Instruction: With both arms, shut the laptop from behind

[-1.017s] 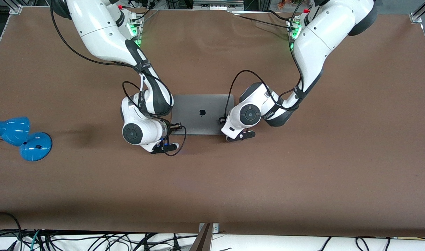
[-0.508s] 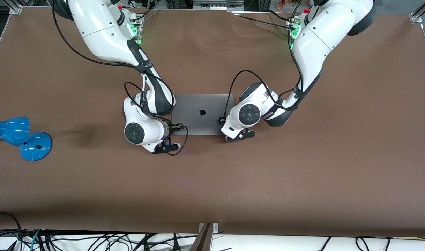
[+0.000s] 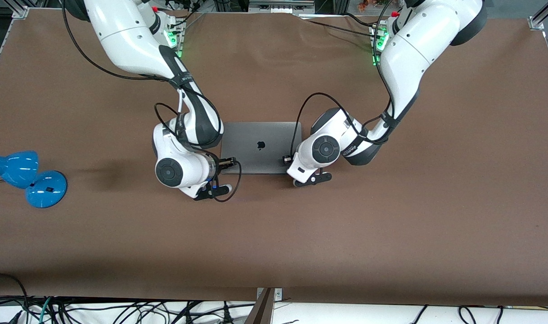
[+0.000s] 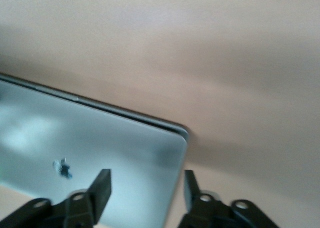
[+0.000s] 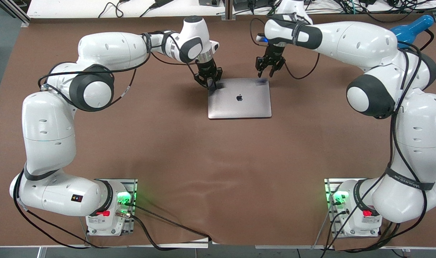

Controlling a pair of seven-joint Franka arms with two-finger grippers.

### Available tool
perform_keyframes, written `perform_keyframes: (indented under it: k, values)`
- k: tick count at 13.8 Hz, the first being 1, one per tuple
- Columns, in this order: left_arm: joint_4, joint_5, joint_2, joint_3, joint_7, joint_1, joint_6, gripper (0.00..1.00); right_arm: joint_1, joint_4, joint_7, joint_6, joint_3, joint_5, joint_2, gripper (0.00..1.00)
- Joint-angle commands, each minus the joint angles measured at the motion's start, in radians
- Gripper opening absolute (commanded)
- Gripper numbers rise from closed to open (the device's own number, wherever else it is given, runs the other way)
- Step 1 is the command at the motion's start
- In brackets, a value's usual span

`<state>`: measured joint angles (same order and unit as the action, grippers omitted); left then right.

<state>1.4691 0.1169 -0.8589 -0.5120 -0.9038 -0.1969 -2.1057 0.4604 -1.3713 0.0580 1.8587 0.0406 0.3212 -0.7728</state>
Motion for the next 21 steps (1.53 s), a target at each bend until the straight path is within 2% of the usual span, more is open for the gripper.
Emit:
perform_keyframes:
  k: [1, 3, 4, 7, 9, 11, 13, 17, 21]
  values:
    - [0.005, 0.032, 0.108, -0.009, -0.007, 0.031, 0.129, 1.0, -0.012, 0.151, -0.009, -0.191, 0.018, -0.098, 0.007, 0.99]
    - [0.008, 0.03, 0.185, -0.01, 0.0, 0.05, 0.235, 1.0, -0.013, 0.202, -0.007, -0.263, 0.034, -0.158, 0.012, 0.99]
    - [0.01, 0.023, 0.225, -0.011, 0.041, 0.068, 0.284, 1.0, -0.016, 0.215, -0.006, -0.28, 0.045, -0.162, 0.029, 1.0]
    - [0.017, 0.0, 0.338, -0.011, 0.121, 0.137, 0.377, 1.0, -0.058, 0.193, -0.006, -0.286, 0.05, -0.166, 0.143, 1.0]
    - [0.017, -0.003, 0.409, -0.01, 0.268, 0.207, 0.446, 1.0, -0.12, 0.158, -0.009, -0.297, 0.048, -0.163, 0.245, 1.0]
    - [0.02, -0.003, 0.48, -0.011, 0.304, 0.255, 0.475, 1.0, -0.187, 0.156, -0.006, -0.355, 0.047, -0.163, 0.302, 1.0]
    - [0.017, -0.003, 0.535, -0.013, 0.36, 0.301, 0.509, 1.0, -0.236, 0.153, -0.004, -0.4, 0.047, -0.183, 0.354, 1.0]
    - [0.02, -0.078, 0.632, -0.013, 0.506, 0.427, 0.578, 1.0, -0.267, 0.133, -0.009, -0.4, 0.044, -0.342, 0.44, 1.0]
    - [0.02, -0.077, 0.673, -0.01, 0.569, 0.482, 0.638, 1.0, -0.33, 0.028, -0.004, -0.379, 0.024, -0.346, 0.527, 1.0]
